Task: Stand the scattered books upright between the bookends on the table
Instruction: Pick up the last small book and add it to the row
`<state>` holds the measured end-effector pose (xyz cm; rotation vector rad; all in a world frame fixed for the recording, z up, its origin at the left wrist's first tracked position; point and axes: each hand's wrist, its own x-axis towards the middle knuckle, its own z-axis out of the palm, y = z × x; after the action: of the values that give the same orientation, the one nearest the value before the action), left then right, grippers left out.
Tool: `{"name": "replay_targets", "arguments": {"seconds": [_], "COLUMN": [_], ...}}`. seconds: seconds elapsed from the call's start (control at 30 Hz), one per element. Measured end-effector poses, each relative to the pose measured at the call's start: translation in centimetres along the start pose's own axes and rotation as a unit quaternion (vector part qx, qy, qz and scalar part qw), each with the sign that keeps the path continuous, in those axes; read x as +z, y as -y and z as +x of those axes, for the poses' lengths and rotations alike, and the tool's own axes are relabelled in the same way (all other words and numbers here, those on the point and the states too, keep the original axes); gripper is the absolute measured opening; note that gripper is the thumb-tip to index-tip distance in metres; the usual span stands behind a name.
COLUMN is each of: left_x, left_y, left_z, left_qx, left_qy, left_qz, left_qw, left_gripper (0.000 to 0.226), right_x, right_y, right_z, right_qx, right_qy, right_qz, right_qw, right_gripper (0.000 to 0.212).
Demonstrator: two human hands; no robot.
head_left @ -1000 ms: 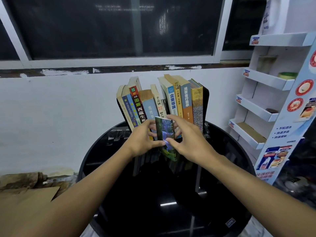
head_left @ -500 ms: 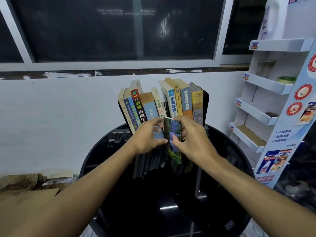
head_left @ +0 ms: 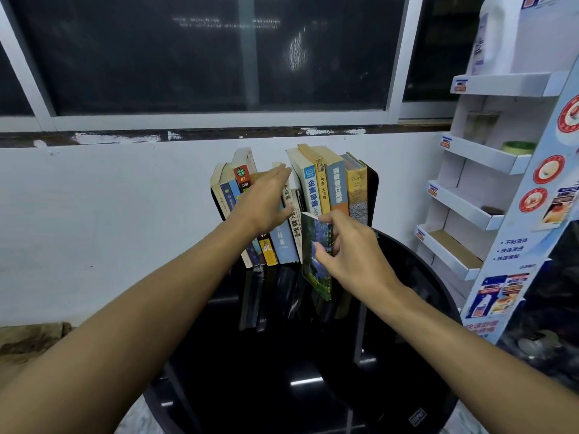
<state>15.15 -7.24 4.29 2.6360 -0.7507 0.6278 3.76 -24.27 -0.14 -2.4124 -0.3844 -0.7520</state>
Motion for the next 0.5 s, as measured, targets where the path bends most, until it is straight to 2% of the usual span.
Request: {"name": "replay_targets", "arguments": {"seconds": [0.2, 0.5], "left_x": [0.4, 1.3], "left_y": [0.0, 1.2], "left_z": [0.9, 1.1], "left_qx": [0.0, -0.023], "left_qy": [0.011, -0.025], "left_qz": [0.011, -0.001], "left_qw": [1.0, 0.999], "left_gripper": [0.052, 0.042], "right_x": [-0.2, 0.0], "right_y": [-0.3, 0.2], "right_z": [0.6, 3.0], "right_qx": [-0.01, -0.024], "right_qy": [-0.01, -0.036], "right_qz": [-0.01, -0.026], "right_qw": [1.0, 0.999], "right_gripper": [0.039, 0.039]}}
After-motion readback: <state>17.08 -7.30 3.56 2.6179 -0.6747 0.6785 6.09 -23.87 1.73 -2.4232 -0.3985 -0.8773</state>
